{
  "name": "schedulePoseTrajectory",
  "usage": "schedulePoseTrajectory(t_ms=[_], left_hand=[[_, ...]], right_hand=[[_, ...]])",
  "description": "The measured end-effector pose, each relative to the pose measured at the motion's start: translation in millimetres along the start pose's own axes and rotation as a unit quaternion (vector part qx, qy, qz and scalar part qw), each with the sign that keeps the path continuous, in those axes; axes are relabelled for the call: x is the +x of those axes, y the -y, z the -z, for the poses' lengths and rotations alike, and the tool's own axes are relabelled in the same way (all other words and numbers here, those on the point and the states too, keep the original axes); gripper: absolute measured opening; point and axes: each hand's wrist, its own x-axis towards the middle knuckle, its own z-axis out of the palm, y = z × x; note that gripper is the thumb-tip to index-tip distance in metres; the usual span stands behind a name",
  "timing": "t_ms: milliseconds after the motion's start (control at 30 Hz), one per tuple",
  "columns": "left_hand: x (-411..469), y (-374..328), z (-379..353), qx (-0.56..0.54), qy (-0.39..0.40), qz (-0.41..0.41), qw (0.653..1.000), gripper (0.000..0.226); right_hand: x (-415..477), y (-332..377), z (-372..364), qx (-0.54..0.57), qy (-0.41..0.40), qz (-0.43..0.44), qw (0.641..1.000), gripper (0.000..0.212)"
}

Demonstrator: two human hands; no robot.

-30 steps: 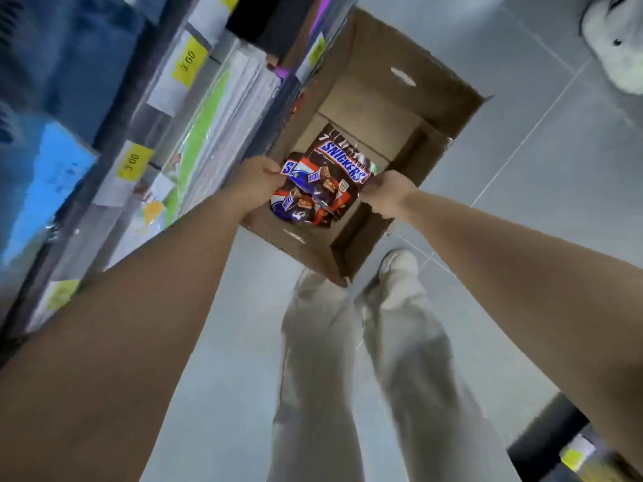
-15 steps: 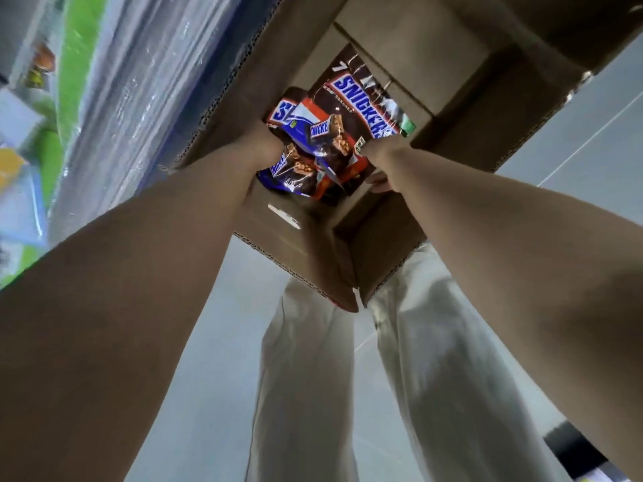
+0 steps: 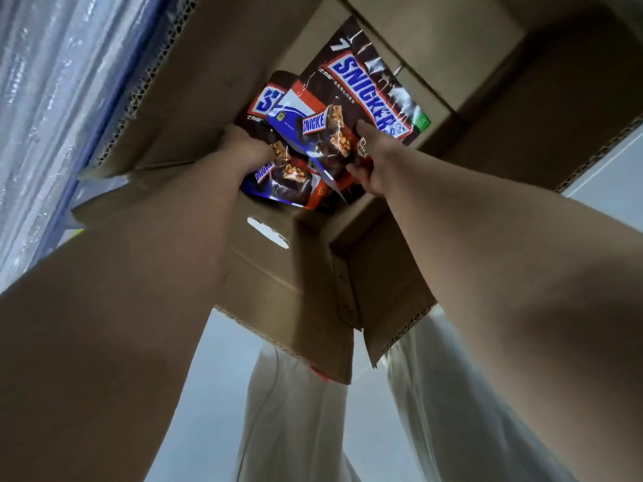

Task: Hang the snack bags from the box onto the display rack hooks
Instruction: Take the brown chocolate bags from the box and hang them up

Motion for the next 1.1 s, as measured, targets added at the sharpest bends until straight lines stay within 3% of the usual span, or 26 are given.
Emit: schedulePoseTrajectory(t_ms=[100, 200, 267, 567, 667, 767, 867, 1100], left_hand=[[-3.6, 1.6, 4.3, -0.060, 0.030, -0.008, 0.998, 0.067], [-23.7, -2.2, 7.5, -0.154, 0.117, -0.022, 0.981, 0.046], [-43.8, -8.4, 8.7, -0.185, 0.134, -0.044, 0.973, 0.033], [-137.2, -8.7, 54.3, -0.244, 0.162, -0.089, 0.952, 0.048], [-182.1, -16.8, 88.6, -0.251, 0.179, -0.102, 0.946, 0.049], [-236.9, -29.2, 124.0, -0.252, 0.158, -0.133, 0.945, 0.054], [-308.7, -43.8, 156.1, -0.282, 0.121, -0.150, 0.940, 0.045], [-465.3, -34.9, 233.0, -0.384, 0.077, -0.200, 0.898, 0.040]], right_hand=[[6.3, 0.2, 6.3, -0.003, 0.026, 0.009, 1.000, 0.026], [6.2, -5.3, 12.8, 0.009, 0.041, 0.013, 0.999, 0.027], [0.8, -8.7, 16.7, 0.014, 0.037, 0.010, 0.999, 0.026], [-70.8, -6.5, 39.6, 0.011, 0.080, -0.003, 0.997, 0.030], [-124.5, 6.7, 58.4, 0.016, 0.089, 0.013, 0.996, 0.028], [-193.9, 24.8, 78.5, 0.016, 0.098, 0.025, 0.995, 0.026], [-277.2, 43.0, 100.2, -0.015, 0.095, 0.052, 0.994, 0.026], [-449.3, 47.2, 149.0, 0.012, 0.056, 0.193, 0.980, 0.026]])
